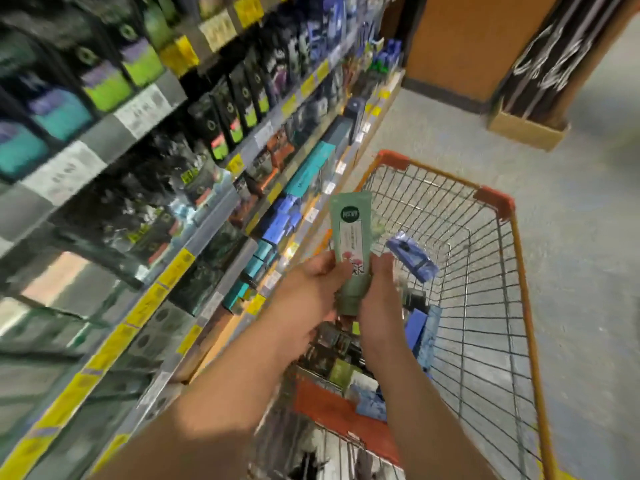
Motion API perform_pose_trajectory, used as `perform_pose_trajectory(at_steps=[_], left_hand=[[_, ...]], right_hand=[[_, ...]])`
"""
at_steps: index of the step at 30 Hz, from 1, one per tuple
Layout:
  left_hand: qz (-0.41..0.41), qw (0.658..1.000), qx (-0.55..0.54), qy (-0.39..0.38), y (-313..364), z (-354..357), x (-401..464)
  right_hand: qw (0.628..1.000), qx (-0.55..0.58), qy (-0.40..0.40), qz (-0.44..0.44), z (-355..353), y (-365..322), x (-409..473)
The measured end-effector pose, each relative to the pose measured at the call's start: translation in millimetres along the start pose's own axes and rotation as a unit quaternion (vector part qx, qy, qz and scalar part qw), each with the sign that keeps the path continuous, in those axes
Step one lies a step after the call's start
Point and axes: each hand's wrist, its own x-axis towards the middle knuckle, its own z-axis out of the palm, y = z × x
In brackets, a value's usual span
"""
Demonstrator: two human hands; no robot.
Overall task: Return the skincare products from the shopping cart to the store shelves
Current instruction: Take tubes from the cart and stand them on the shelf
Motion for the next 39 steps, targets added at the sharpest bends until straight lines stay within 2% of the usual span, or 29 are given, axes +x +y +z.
perform_pose_trajectory(at_steps=[3, 6, 11, 17, 23, 28, 33, 39], left_hand=[[0.034, 0.999, -0.010, 0.012, 25.6, -32.5, -39.7], [0.061, 0.998, -0.011, 0.030, 47.3, -70.8, -81.4], [0.111, 0.992, -0.022, 0.059, 77.3, -135.8, -154.3], [0.173, 0.977, 0.009, 0.128, 97.1, -208.7, -248.2], [0.230, 0.949, 0.034, 0.213, 107.5, -257.1, -340.2], [0.288, 0.913, 0.051, 0.284, 105.1, -286.1, -409.5], [0.324, 0.877, 0.046, 0.352, 96.7, -309.1, -465.7], [0.349, 0.835, 0.024, 0.426, 91.6, -329.5, -519.4]], right_hand=[[0.998, -0.027, -0.054, -0.029, 28.6, -28.1, -34.8], [0.994, -0.060, -0.071, -0.062, 66.9, -49.3, -69.3], [0.974, -0.122, -0.151, -0.117, 126.6, -80.6, -127.4], [0.909, -0.181, -0.307, -0.217, 191.9, -107.8, -185.9], [0.847, -0.176, -0.429, -0.258, 248.2, -124.2, -247.6], [0.760, -0.209, -0.543, -0.290, 281.4, -150.0, -295.4], [0.721, -0.233, -0.567, -0.323, 321.1, -156.0, -344.9], [0.686, -0.202, -0.594, -0.367, 363.3, -158.5, -397.9]])
